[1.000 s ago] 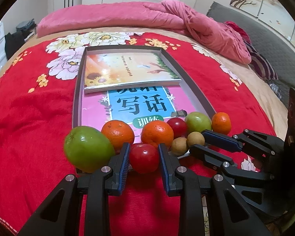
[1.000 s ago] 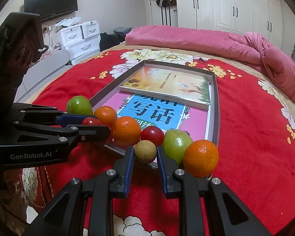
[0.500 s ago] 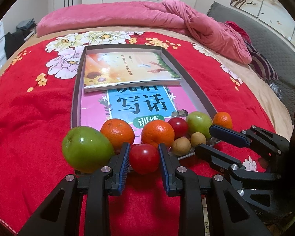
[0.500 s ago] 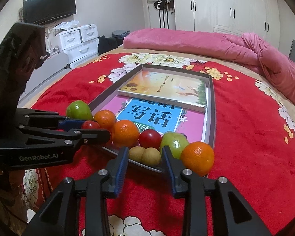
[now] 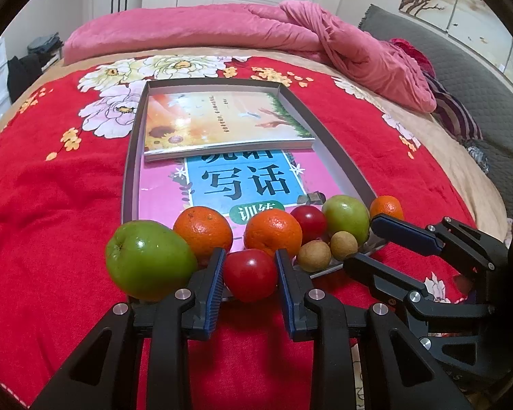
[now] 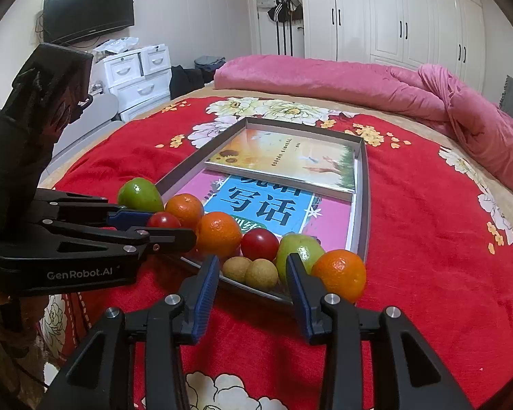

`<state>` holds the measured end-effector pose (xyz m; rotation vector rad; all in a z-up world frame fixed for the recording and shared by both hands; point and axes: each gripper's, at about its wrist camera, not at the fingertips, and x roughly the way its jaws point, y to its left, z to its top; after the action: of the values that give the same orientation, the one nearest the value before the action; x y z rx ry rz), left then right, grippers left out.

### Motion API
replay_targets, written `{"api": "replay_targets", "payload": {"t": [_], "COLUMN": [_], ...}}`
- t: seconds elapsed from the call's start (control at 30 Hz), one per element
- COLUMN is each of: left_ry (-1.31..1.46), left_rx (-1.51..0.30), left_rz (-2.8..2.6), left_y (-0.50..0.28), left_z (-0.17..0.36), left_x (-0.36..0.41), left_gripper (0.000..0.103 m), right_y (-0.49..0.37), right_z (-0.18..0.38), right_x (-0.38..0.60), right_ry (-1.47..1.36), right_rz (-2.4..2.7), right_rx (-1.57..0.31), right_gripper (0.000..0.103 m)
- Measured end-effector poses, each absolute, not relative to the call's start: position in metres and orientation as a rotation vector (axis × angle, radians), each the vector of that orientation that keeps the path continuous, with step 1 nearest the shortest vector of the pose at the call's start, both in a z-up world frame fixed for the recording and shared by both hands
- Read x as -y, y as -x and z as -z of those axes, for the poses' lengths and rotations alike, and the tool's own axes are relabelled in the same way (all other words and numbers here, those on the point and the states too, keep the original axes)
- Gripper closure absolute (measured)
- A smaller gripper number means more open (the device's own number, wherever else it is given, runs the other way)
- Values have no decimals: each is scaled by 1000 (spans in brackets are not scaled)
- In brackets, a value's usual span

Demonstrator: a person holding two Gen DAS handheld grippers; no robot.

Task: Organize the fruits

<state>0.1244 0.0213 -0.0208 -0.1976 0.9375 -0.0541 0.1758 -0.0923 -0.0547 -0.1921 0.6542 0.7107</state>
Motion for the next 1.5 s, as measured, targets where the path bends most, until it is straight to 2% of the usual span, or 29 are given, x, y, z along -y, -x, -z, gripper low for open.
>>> {"api": "replay_targets", "payload": {"t": [0.17, 0.23, 0.43, 0.5, 0.53, 0.57, 0.7, 0.8, 0.93, 1.03, 1.3, 1.5], "left_ry": [203, 199, 204, 205, 205, 205, 211, 217, 226, 220, 248, 255], "left_rx": [-922, -909, -890, -874, -867, -853, -804, -775, -772, -817, -917, -921], "left_rz": [65, 65, 67, 68, 68, 65, 62, 51, 27, 0, -78, -63], "left_y": [-122, -121, -120, -119, -117, -116, -110, -104, -86, -74, -42, -21], "left_z": [18, 15, 10, 6, 4, 0, -13, -23, -33, -31, -14, -9], "left_x": [-23, -23, -24, -24, -25, -25, -26, -28, -32, -32, -27, -17], "left_gripper": [65, 63, 61, 58, 53, 49, 44, 35, 26, 25, 24, 24], "right_y": [-174, -174, -173, -173, -172, -172, -170, -168, -162, -153, -128, -115], "right_z": [53, 52, 49, 48, 47, 46, 40, 34, 25, 18, 18, 27], "right_x": [93, 94, 97, 98, 99, 100, 105, 110, 119, 126, 133, 144], "right_ry": [193, 187, 176, 173, 170, 168, 150, 136, 115, 107, 73, 51], "right_rz": [-707, -706, -698, -694, -692, -689, -672, -652, -630, -610, -582, -514], "right_rx": [-650, -650, -638, -632, -629, -625, -599, -577, -549, -541, -636, -691], "right_gripper": [62, 58, 56, 56, 55, 54, 43, 39, 27, 19, 5, 1]}}
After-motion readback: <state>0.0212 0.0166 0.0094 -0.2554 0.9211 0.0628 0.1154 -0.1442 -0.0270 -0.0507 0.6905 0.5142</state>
